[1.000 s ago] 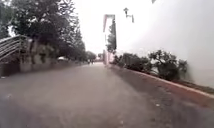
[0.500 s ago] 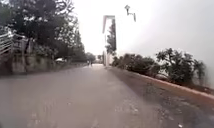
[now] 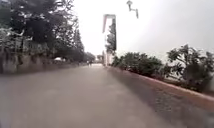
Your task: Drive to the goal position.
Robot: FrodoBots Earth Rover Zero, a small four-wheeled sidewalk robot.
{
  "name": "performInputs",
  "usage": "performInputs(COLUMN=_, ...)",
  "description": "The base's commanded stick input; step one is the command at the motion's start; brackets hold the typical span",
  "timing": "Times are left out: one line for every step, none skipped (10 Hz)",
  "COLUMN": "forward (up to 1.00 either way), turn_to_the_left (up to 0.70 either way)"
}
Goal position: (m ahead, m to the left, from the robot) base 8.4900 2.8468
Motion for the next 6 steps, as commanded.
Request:
performInputs(forward=1.00, turn_to_the_left=0.23)
performInputs(forward=1.00, turn_to_the_left=0.00)
performInputs(forward=1.00, turn_to_the_left=0.00)
performInputs(forward=1.00, turn_to_the_left=0.00)
performInputs(forward=1.00, turn_to_the_left=0.00)
performInputs(forward=1.00, turn_to_the_left=0.00)
